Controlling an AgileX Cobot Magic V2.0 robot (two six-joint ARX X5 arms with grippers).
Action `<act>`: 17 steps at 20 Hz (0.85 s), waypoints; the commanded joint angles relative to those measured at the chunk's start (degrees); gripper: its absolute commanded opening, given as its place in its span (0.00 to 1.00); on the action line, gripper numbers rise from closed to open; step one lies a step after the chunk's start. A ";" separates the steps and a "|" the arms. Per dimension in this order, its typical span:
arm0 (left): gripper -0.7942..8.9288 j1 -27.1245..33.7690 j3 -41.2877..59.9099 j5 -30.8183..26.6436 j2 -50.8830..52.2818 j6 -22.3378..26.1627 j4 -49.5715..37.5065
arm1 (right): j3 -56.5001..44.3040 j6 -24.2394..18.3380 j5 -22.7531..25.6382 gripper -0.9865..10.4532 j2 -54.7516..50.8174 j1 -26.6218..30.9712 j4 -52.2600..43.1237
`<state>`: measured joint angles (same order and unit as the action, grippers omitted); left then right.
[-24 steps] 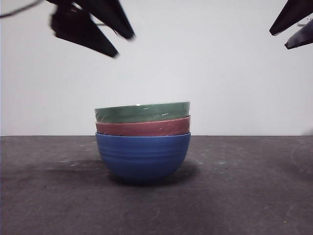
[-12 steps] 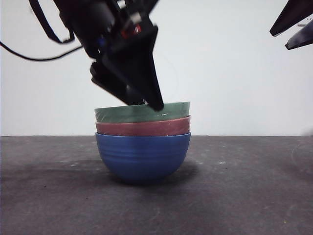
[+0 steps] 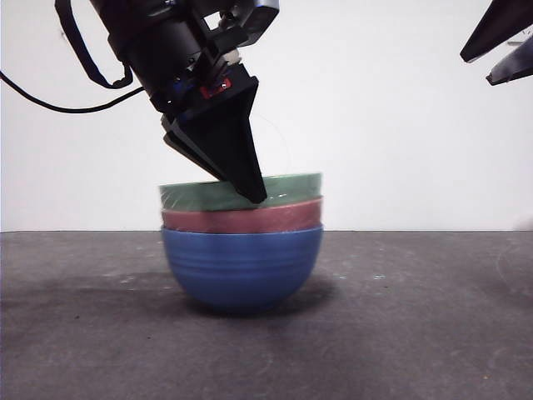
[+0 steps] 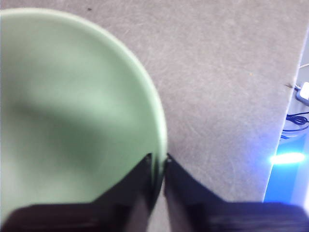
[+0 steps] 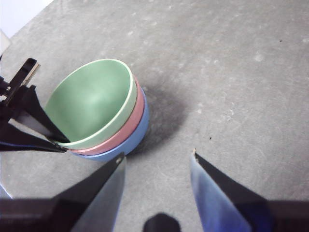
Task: Pick up the green bowl on the top,put the green bowl on the left,pick up the red bowl in the middle,put the red bowl on the right
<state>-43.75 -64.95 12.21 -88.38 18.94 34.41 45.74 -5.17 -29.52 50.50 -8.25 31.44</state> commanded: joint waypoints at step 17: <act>0.07 -0.04 -20.70 -10.45 8.83 -4.94 15.85 | 0.20 -0.28 0.04 0.28 0.13 -0.13 0.59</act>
<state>-43.83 -85.43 2.79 -80.12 15.27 50.37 45.74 -5.19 -29.43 50.50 -8.25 32.10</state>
